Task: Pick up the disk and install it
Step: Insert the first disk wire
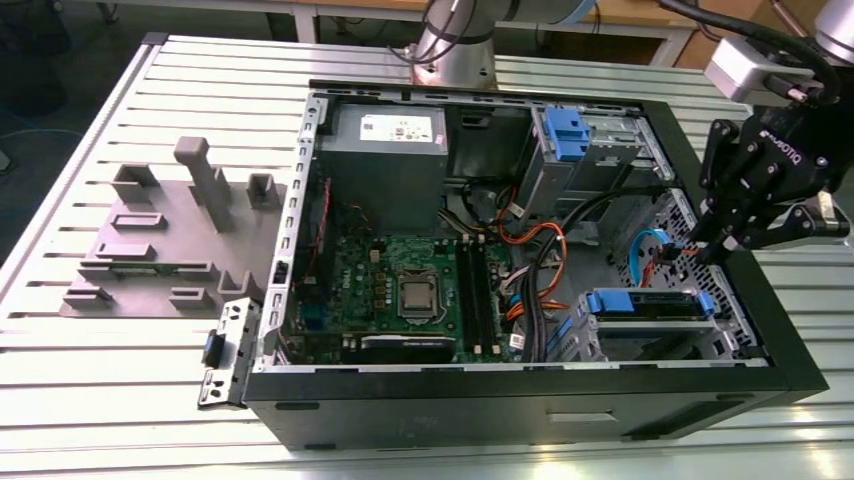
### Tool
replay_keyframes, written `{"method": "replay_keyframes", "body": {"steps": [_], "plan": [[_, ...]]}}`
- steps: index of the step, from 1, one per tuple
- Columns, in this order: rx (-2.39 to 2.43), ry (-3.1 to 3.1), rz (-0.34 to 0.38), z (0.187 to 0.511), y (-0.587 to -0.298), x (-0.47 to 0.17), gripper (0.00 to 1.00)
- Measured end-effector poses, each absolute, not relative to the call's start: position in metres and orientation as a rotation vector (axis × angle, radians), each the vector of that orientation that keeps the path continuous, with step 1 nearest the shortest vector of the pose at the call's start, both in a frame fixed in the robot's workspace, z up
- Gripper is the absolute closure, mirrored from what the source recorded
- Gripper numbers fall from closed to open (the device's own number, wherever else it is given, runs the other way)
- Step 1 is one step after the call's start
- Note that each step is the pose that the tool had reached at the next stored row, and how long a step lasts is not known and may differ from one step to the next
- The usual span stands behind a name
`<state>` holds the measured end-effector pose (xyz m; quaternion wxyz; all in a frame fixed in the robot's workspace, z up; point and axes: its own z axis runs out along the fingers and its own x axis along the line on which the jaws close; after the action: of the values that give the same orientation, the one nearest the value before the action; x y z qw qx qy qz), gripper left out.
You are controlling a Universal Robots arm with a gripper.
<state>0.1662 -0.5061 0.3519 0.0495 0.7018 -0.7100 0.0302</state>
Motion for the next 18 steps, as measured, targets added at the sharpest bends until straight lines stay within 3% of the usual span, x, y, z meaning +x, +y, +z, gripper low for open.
{"method": "replay_keyframes", "body": {"steps": [7,8,10,18], "plan": [[2.143,-2.158,0.092,0.3506,-0.5061,0.1663,0.69],[2.143,-2.159,0.092,0.3502,-0.5061,0.1663,0.70],[2.142,-2.158,0.093,0.3500,-0.5061,0.1663,0.83],[2.142,-2.158,0.094,0.3497,-0.5061,0.1663,0.83]]}}
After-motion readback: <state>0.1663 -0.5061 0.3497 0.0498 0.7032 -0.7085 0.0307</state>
